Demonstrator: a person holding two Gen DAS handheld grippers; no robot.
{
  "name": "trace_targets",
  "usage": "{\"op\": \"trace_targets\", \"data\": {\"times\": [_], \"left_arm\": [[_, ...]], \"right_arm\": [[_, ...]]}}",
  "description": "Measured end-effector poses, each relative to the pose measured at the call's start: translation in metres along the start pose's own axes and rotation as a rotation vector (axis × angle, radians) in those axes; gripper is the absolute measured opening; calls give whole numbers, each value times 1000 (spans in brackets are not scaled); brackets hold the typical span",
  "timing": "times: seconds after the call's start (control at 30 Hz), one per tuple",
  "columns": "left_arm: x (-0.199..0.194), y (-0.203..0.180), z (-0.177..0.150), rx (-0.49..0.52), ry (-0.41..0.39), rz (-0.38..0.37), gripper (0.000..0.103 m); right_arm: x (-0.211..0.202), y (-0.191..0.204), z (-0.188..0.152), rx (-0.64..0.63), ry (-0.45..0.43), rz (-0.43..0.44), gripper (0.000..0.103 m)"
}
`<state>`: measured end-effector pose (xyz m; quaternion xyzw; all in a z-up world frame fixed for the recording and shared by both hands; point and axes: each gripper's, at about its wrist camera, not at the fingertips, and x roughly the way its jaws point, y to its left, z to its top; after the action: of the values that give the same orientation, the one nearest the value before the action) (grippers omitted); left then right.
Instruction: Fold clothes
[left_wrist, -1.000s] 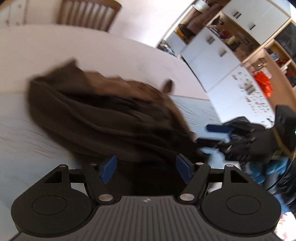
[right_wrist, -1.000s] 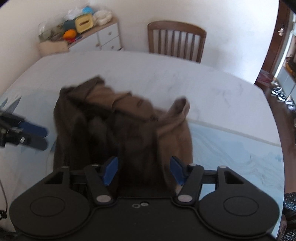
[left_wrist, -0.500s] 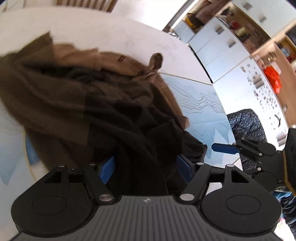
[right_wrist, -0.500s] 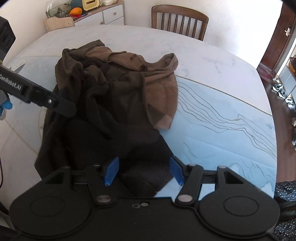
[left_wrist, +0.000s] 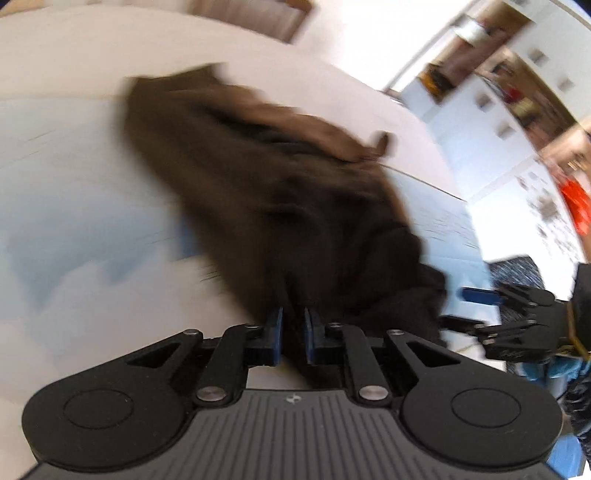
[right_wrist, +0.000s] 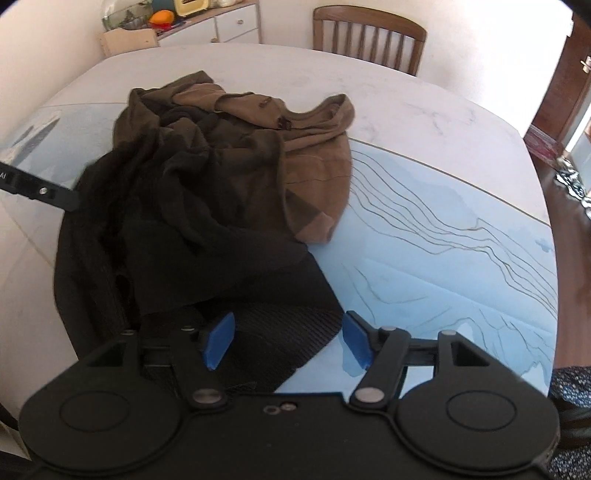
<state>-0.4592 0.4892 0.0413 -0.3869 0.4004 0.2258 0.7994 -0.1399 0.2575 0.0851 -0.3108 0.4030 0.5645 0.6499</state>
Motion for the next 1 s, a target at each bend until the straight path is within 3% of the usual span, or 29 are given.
{"op": "trace_targets", "data": {"times": [0.1,0.2,0.27,0.3,0.33,0.37,0.4,0.47,0.63,0.9,0.97,1.0], "left_arm": [[-20,27,-12,-71,-10,56,9],[-29,23,-18,-75,4,-6,10],[-27,6,-22,-52,18,-68,16],[-23,-5,-24,-28,28,-79,32],[-18,-18,-27,-3,37,-89,60],[-13,-30,-29,15,42,-100,72],[-8,-41,-31,29,43,-111,77],[4,-62,-31,52,57,-126,77],[39,-96,-22,54,98,-26,76],[71,-93,-16,-58,143,6,75],[70,-89,-16,-79,134,0,53],[70,-88,-16,-82,139,-2,22]], "right_arm": [[-3,0,1,-20,-10,13,103],[-2,1,1,-42,-9,23,103],[-2,2,2,-53,-8,35,103],[-2,3,2,-56,-10,44,103],[-3,3,2,-60,-13,53,103],[-3,4,1,-64,-16,60,103],[-4,5,1,-69,-18,66,103],[-4,7,-1,-86,-18,70,103],[-5,8,-9,-113,-11,68,103],[-7,1,-23,-102,-7,70,103],[-7,0,-24,-108,-10,71,103],[-7,0,-24,-110,-12,72,103]]}}
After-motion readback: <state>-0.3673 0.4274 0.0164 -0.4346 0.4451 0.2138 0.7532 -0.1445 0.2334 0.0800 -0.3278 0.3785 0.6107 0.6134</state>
